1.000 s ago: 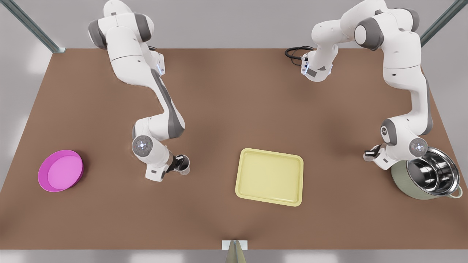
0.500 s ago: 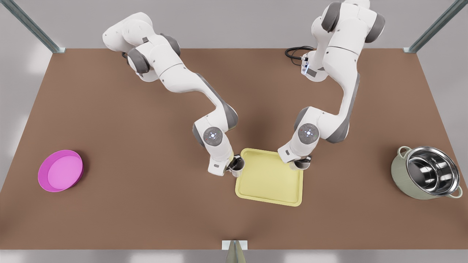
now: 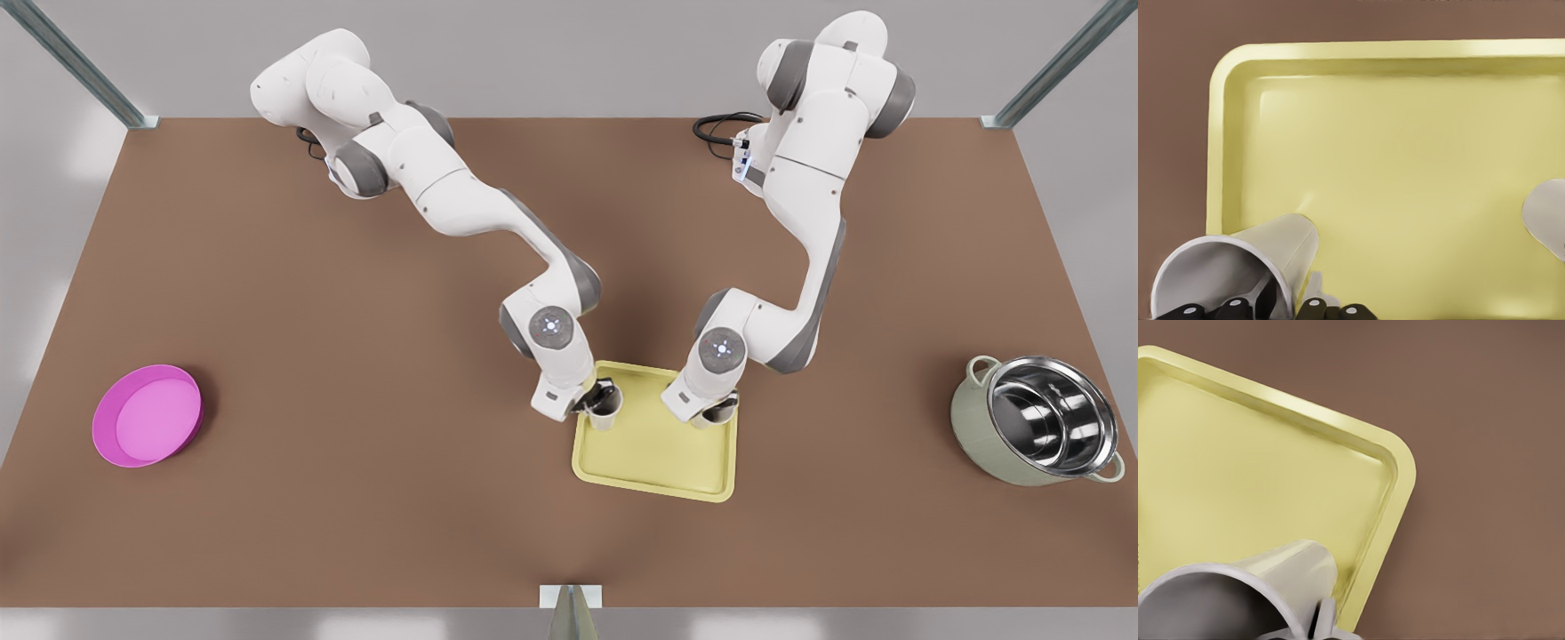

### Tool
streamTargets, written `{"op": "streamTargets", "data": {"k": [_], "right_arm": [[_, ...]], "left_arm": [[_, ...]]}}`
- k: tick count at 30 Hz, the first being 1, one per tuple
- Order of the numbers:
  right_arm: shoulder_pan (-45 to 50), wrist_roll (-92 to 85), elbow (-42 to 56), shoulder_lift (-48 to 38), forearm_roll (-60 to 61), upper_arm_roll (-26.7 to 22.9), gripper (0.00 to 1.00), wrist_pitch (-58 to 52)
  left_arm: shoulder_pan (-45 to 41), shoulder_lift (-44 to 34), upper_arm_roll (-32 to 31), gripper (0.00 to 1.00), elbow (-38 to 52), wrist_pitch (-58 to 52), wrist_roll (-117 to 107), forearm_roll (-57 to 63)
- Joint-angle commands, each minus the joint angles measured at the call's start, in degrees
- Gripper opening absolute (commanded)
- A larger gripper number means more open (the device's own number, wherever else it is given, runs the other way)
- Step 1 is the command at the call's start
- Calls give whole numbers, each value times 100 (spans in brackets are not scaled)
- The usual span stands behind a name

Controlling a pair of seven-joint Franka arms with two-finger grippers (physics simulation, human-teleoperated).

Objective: Use both arms to respectively pick up the white IKEA cups from the middle-left and middle-right positions, then place the white IKEA cups onto the middle-middle tray, ensuring that the cups remain upright and do not tip over

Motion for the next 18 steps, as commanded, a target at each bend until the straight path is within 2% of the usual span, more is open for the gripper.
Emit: {"op": "streamTargets", "data": {"k": [1, 2, 3, 6, 7, 8, 10, 11, 13, 15, 16, 18], "right_arm": [[13, 1222, -6, 5, -17, 17, 21, 148], [22, 1222, 3, 58, -17, -1, 21, 157], [49, 1231, 3, 67, -17, -1, 21, 166], [57, 1213, -14, 67, -17, 8, 21, 210], [57, 1213, -23, 58, -17, -1, 27, 201], [57, 1213, -23, 58, -17, -1, 41, 210], [93, 1169, -32, 49, -61, -45, 100, 210], [101, 1160, -41, 32, -61, -45, 100, 201], [119, 1169, -58, 32, -61, -45, 100, 201], [163, 1187, -76, 23, -69, -54, 100, 192], [163, 1169, -76, 14, -69, -54, 100, 175], [163, 1169, -76, -3, -78, -63, 100, 131]], "left_arm": [[24, 2, 0, 66, 3, 153, -1186, 7], [41, 2, 0, 88, 3, 153, -1186, -2], [41, -7, 0, 100, 3, 153, -1186, -2], [120, -164, -61, 100, 3, -75, -1178, -11], [129, -209, -70, 100, 3, -199, -1186, -19], [138, -314, -70, 100, 3, -436, -1178, -19], [138, -622, -149, 100, 3, -972, -1178, -28], [129, -956, -158, 100, 55, -1499, -1160, -46], [261, -1097, -149, 100, 1575, -4196, -582, -274], [744, -1088, -132, 100, 2955, -5770, 1291, -195], [797, -1071, -88, 100, 3149, -6009, 1678, -142], [1026, -1906, -96, 100, 2077, -5226, 2725, -20]]}}
